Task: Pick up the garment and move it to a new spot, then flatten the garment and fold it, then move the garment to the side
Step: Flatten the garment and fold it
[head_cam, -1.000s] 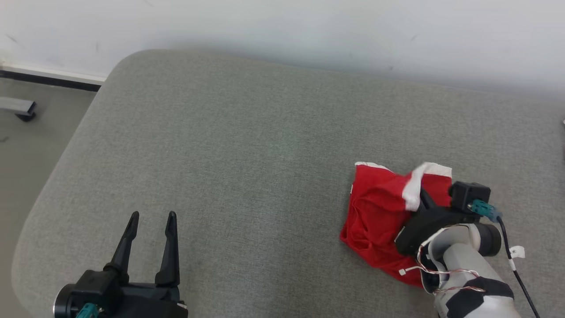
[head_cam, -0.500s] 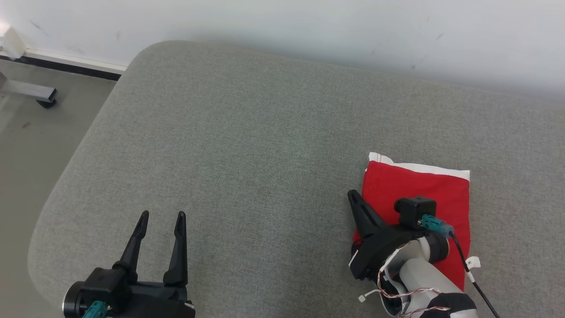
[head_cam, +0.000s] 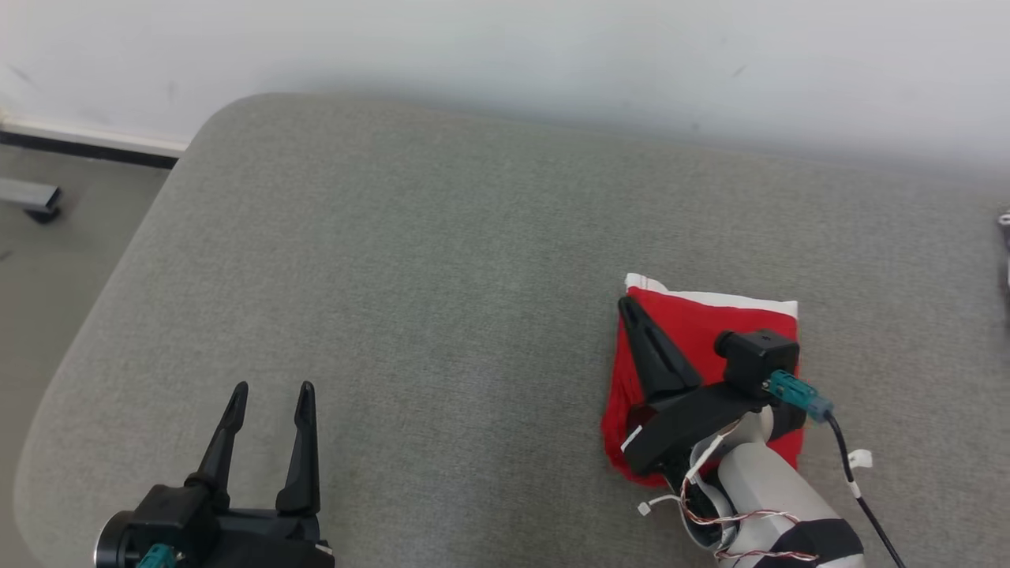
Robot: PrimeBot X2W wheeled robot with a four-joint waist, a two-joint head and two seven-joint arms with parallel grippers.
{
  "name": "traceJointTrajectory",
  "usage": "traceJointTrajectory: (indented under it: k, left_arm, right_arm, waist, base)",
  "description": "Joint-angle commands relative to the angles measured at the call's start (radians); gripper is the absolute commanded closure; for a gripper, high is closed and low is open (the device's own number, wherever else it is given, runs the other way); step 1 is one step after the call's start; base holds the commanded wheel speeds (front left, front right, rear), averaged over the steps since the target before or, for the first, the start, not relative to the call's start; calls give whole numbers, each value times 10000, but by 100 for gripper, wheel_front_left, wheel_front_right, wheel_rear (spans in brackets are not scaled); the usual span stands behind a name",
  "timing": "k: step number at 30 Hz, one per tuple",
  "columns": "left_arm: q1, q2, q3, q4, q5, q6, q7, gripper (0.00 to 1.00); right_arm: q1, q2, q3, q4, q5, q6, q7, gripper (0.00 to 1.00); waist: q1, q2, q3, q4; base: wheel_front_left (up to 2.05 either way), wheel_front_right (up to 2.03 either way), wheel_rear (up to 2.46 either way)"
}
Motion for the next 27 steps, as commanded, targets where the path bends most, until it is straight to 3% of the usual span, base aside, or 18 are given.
traceJointTrajectory:
  k: [1,9,18,24,25,27]
  left_arm:
    - [168,21,50,-56,85,14,-31,0]
    - [386,126,218,-179,186,16,-31,0]
    - [583,150,291,-291,282,49,-31,0]
    - [780,186,442,-380,299,65,-31,0]
    - [848,200,472,-404,303,70,-31,0]
    - [925,229,517,-466,293,73,-31,0]
  right_arm:
    - [194,-13,-235,-208,-269,-29,-36,100]
    - [964,-518,-1309,-1478,-1266,-29,-24,100]
    - [2207,-1260,-1999,-2533,-1643,-29,-21,100]
    - [3277,-1390,-2493,-3233,-1680,-29,21,100]
    - [3447,-1383,-2554,-3343,-1698,-29,56,94]
    - [3757,-1377,-2652,-3608,-1776,-29,114,27]
  waist:
    - [0,0,-257,-360]
    - [0,0,-550,-1303]
    - [0,0,-823,-2143]
    - [0,0,-989,-2512]
    - [0,0,-1022,-2556]
    - [0,0,-1055,-2615]
  base:
    - [0,0,0]
    - [0,0,0]
    - [0,0,0]
    - [0,0,0]
    - [0,0,0]
    - [0,0,0]
